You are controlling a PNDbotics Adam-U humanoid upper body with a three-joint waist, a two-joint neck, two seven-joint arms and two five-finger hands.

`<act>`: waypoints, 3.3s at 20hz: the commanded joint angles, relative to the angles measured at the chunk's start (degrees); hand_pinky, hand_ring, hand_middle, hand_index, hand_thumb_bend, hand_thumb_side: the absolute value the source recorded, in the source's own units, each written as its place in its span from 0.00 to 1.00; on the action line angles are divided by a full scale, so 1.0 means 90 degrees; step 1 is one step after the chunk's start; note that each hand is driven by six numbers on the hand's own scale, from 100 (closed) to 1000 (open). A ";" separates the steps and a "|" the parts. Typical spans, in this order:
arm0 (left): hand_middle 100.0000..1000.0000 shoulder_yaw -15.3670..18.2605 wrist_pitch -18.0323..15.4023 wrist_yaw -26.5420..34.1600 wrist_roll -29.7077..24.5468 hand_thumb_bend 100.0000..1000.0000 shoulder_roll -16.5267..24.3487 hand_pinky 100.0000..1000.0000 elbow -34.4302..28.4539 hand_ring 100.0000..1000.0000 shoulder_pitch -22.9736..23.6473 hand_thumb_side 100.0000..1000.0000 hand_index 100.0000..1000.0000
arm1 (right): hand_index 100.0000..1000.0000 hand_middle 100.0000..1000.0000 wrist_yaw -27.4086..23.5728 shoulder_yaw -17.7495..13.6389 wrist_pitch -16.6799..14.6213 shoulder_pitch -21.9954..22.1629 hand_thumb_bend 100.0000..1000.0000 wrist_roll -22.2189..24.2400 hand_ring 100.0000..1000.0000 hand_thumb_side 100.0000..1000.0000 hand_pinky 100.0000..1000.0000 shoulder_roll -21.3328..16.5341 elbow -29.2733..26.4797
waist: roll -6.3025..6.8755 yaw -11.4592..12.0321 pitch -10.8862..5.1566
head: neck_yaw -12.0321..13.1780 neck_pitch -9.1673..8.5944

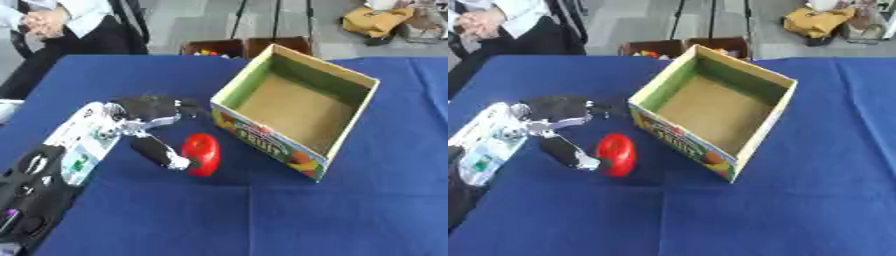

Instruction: Pick up objects on the table and place them in the box.

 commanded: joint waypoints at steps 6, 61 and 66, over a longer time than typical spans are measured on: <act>0.91 0.0037 -0.0135 -0.0012 -0.0249 0.44 -0.0049 0.41 0.0360 0.80 -0.0162 0.68 1.00 | 0.80 0.60 0.0020 0.0006 0.0010 -0.0100 0.00 0.0021 0.84 0.79 0.79 -0.0059 -0.0077 | -0.0034 -0.0046 -0.0015 | 0.0065 -0.0102; 0.45 0.0262 -0.0056 0.0930 -0.0131 0.00 0.0468 0.00 -0.0951 0.36 0.0077 0.43 0.66 | 0.80 0.60 0.0028 -0.0038 0.0219 -0.0011 0.00 -0.0196 0.86 0.81 0.81 -0.0093 -0.0077 | 0.0102 0.0067 -0.0221 | -0.0044 0.0052; 0.44 0.0659 0.0259 0.1768 -0.0134 0.00 0.0999 0.00 -0.1783 0.34 0.0110 0.43 0.66 | 0.80 0.60 0.0007 -0.0042 0.0233 -0.0018 0.00 -0.0235 0.86 0.81 0.81 -0.0123 -0.0077 | 0.0160 0.0038 -0.0249 | -0.0110 0.0054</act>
